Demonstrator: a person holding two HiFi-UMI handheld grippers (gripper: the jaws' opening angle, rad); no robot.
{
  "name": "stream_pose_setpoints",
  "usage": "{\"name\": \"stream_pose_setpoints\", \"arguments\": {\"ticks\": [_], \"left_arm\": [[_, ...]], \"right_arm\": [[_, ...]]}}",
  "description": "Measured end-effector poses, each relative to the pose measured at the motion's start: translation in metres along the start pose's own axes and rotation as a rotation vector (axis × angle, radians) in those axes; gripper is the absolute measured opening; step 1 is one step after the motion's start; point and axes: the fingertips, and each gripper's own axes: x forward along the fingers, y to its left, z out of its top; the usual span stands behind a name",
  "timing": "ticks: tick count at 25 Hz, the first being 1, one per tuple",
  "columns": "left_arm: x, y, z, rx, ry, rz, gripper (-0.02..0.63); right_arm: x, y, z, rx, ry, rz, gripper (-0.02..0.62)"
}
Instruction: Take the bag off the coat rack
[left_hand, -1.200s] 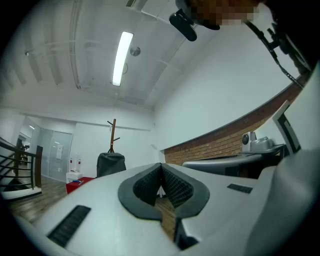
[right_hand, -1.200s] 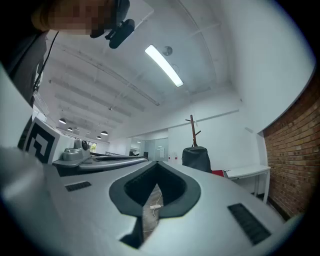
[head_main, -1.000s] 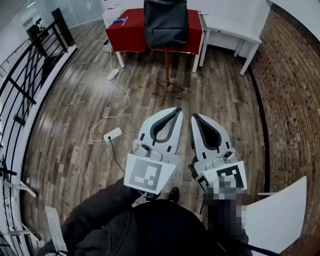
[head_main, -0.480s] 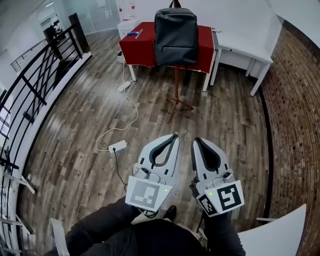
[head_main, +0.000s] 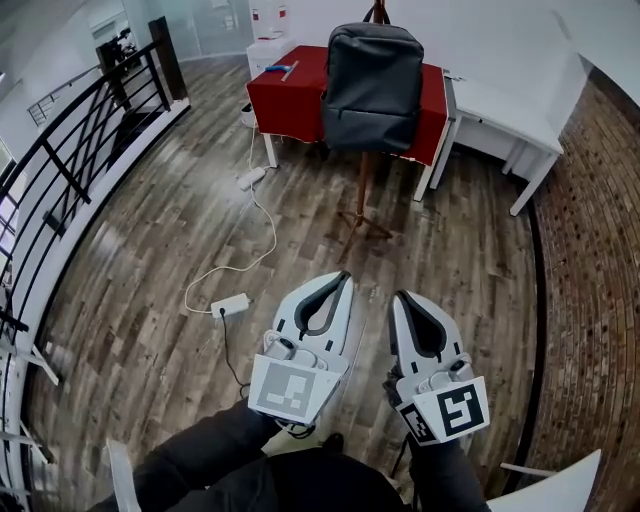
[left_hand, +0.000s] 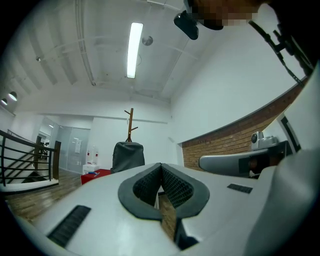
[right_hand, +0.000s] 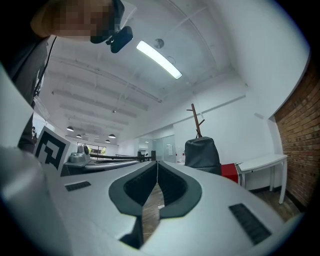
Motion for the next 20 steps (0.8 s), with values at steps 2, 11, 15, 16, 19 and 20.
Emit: {"name": "stream_pose_setpoints", "arguments": {"ticks": [2, 11, 15, 16, 19, 20], "left_arm": [[0.020, 0.013, -0.005, -0.002, 0.004, -0.007, 0.009], [0.087, 0.076, -0.028, -0.014, 0.039, -0.007, 0.009], [0.103, 0.110, -0.037, -0.020, 0.049, 0.005, 0.009], [0.108, 0.118, -0.037, -0.020, 0.045, 0.004, 0.009], [0.118, 0.137, -0.033, -0.033, 0.028, 0.002, 0.009], [0.121, 0.142, -0.031, -0.040, 0.019, 0.001, 0.009]], "right_arm": [[0.021, -0.013, -0.004, 0.000, 0.002, -0.003, 0.008], [0.112, -0.052, -0.024, 0.039, 0.022, -0.016, 0.008], [0.150, -0.055, -0.032, 0.040, 0.032, -0.003, 0.008], [0.160, -0.054, -0.032, 0.035, 0.034, 0.000, 0.008], [0.180, -0.053, -0.027, 0.008, 0.034, -0.003, 0.008], [0.185, -0.054, -0.024, -0.001, 0.032, -0.006, 0.008]]}}
